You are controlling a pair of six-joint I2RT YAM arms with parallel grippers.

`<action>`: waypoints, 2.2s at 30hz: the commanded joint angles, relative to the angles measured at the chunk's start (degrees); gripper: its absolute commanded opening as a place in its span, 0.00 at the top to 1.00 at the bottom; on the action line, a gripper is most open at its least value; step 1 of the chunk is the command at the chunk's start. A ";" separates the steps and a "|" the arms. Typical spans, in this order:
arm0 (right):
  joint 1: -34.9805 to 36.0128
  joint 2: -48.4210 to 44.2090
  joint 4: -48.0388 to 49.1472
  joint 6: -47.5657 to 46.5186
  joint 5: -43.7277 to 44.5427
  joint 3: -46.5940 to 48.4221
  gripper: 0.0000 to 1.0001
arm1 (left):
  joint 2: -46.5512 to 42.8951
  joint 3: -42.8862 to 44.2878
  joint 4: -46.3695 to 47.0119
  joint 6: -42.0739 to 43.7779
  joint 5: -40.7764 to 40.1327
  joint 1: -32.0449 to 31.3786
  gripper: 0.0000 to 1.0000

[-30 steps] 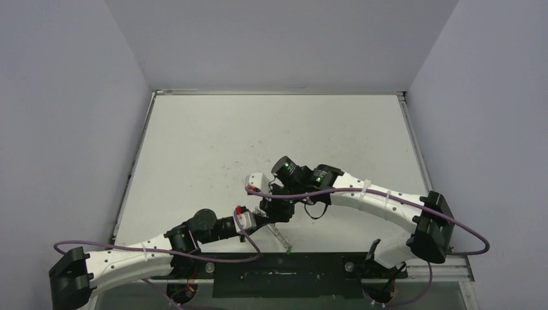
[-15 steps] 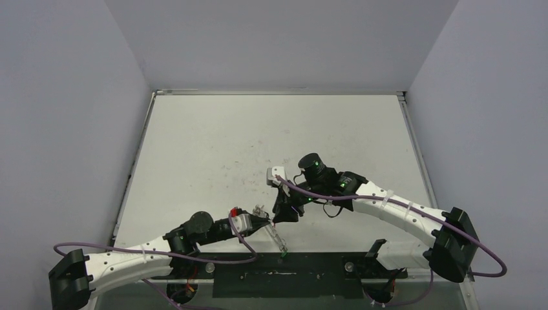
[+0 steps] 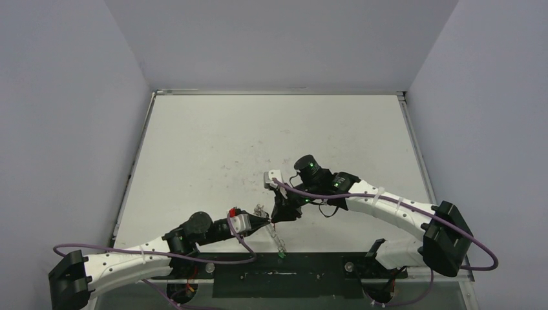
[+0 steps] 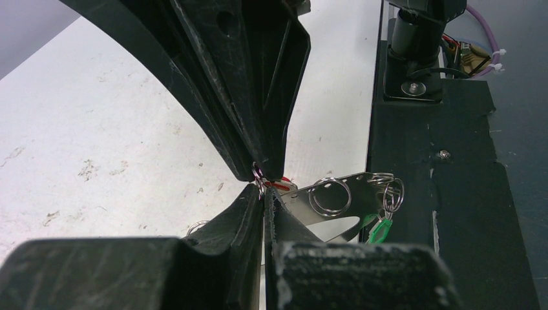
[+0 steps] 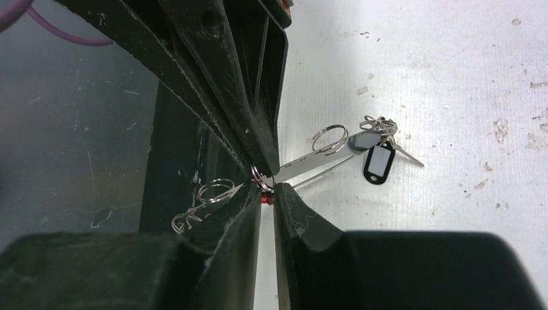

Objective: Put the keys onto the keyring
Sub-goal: Adjust the key on the keyring, then place the keyring at the center of the board.

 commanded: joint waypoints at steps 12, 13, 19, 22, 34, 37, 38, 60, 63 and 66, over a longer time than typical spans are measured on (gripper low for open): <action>-1.26 1.60 2.51 -1.79 -0.27 -1.87 1.00 | -0.46 0.17 5.08 -0.54 0.66 -0.26 1.00; -1.26 2.04 2.36 -1.79 -0.26 -1.92 1.00 | -0.49 0.21 5.04 -0.56 0.62 -0.26 1.00; -1.26 3.20 4.79 -0.38 -0.60 -2.91 1.00 | -0.18 0.27 5.58 -0.54 0.79 -0.26 1.00; -1.25 2.99 9.66 1.53 -0.53 -4.72 0.96 | -0.02 0.30 5.86 -0.51 0.79 -0.26 1.00; -1.83 -3.06 27.16 8.96 4.95 -15.41 0.67 | -0.75 0.02 5.98 -0.47 0.79 -0.26 1.00; -2.41 -4.51 27.55 9.56 6.11 -16.32 0.66 | -0.74 0.01 6.15 -0.48 0.73 -0.26 1.00; -2.60 -5.03 27.55 9.78 6.51 -16.52 0.65 | -0.75 0.01 6.17 -0.46 0.63 -0.30 1.00; -13.58 -18.60 26.87 19.61 26.07 -24.14 0.26 | 25.17 14.74 9.45 2.08 -18.42 1.13 1.00; -15.07 -20.99 25.17 20.42 29.88 -24.76 0.18 | 30.71 19.05 9.96 -0.64 -18.07 4.51 0.86; -17.31 -23.00 23.84 21.12 32.82 -25.30 0.09 | 34.49 22.60 8.87 -4.51 -14.81 9.62 0.51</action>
